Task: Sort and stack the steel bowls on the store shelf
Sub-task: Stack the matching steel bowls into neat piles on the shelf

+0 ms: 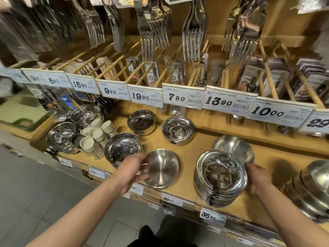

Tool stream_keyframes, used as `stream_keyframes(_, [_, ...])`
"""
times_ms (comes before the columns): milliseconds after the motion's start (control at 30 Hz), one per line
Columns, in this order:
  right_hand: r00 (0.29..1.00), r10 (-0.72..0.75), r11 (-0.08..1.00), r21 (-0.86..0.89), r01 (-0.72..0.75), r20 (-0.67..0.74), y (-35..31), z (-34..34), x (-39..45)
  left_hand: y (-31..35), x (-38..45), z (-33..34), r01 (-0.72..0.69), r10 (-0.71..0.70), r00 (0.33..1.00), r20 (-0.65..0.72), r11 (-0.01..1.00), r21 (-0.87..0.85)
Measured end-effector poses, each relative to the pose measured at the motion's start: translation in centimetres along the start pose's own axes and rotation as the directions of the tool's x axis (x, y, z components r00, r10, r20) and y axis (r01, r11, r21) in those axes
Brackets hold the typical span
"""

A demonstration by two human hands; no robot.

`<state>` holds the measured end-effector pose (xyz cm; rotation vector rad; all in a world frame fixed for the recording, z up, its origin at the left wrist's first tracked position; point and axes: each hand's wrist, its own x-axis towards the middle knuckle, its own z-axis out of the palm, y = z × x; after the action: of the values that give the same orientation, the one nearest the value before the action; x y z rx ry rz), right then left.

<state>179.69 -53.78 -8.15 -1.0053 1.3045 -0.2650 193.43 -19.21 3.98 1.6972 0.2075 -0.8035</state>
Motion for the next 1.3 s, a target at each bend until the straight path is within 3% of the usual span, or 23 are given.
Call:
stream_keyframes(233, [0.997, -0.06, 0.98, -0.191, 0.049, -0.05, -2.6, 0.7, -0.2, 0.5, 0.8, -1.9, -0.025, 0.025, 0.999, -0.026, 1.0, -0.01])
stream_keyframes(433, [0.992, -0.113, 0.988, 0.108, 0.107, 0.05, -6.8, 1.1, -3.2, 1.9, 2.4, -1.0, -0.032, 0.032, 0.999, -0.007, 0.999, -0.029])
stream_keyframes(567, [0.991, -0.079, 0.985, 0.163, 0.06, 0.11, -8.8, 1.7, -5.3, 3.0, 3.4, -0.7, -0.04, 0.043, 0.998, 0.044, 0.997, -0.066])
stream_keyframes(800, [0.985, 0.01, 0.987, 0.159, -0.038, 0.172, -10.0, 2.7, -8.1, 4.3, 4.8, -1.7, -0.026, 0.037, 0.991, 0.131, 0.996, -0.09])
stream_keyframes(1300, [0.964, -0.028, 0.993, 0.119, -0.004, 0.265, -8.5, 12.8, -18.6, 6.7, 6.1, -2.5, -0.038, 0.078, 0.953, 0.292, 0.99, -0.138])
